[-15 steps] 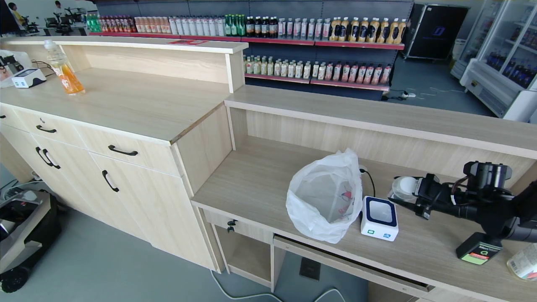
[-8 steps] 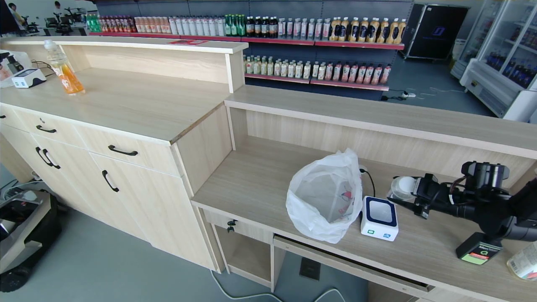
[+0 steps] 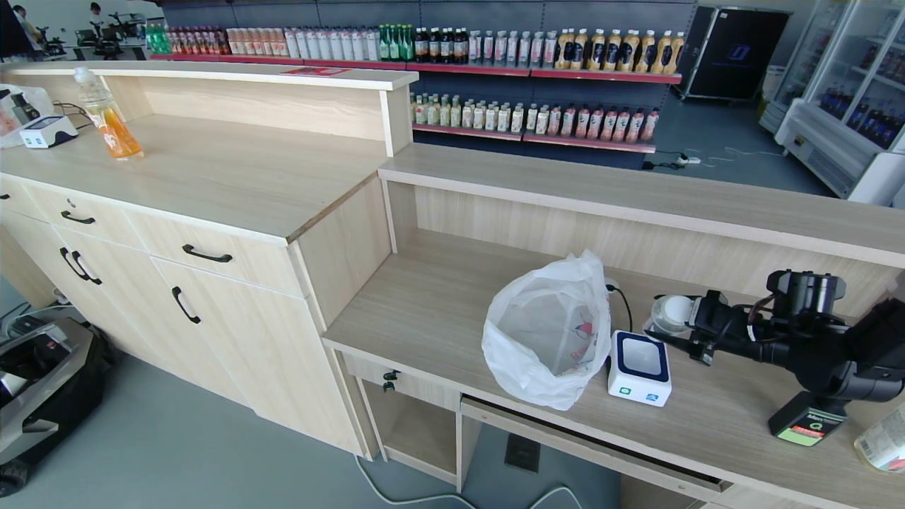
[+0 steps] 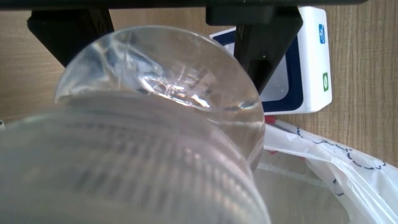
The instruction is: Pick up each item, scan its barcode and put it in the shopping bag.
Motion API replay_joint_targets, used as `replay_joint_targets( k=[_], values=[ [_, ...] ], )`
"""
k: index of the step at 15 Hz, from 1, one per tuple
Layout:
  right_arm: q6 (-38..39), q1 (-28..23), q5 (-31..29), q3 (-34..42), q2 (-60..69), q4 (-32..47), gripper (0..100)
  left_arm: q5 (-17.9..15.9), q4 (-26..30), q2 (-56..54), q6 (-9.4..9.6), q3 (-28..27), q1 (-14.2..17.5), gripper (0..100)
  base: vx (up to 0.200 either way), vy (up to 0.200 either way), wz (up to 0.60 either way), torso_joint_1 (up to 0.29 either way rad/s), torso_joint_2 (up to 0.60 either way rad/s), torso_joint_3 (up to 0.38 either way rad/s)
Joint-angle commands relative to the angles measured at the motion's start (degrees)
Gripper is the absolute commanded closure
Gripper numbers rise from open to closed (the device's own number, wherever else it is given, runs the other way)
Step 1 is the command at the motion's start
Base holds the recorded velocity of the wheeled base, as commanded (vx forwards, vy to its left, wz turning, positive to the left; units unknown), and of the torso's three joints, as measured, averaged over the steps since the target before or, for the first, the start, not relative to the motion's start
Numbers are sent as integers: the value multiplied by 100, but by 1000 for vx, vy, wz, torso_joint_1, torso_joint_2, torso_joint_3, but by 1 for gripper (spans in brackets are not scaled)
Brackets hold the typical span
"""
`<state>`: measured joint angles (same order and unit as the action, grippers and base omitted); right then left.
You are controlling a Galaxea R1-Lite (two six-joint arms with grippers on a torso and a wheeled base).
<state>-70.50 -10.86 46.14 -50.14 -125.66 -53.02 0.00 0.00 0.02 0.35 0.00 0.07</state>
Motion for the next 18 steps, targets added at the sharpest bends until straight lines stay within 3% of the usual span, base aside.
replay_joint_targets(
  k=[1, 16, 18],
  values=[
    [1, 5, 0, -13, -55, 2, 100, 0, 0, -2, 0, 0, 1, 0, 0, 0, 0, 0, 0, 0],
    [247, 181, 0, -435, -266, -7, 100, 0, 0, -2, 0, 0, 1, 0, 0, 0, 0, 0, 0, 0],
    [1161, 198, -17, -734, 244, 19, 100, 0, 0, -2, 0, 0, 1, 0, 0, 0, 0, 0, 0, 0]
  ],
)
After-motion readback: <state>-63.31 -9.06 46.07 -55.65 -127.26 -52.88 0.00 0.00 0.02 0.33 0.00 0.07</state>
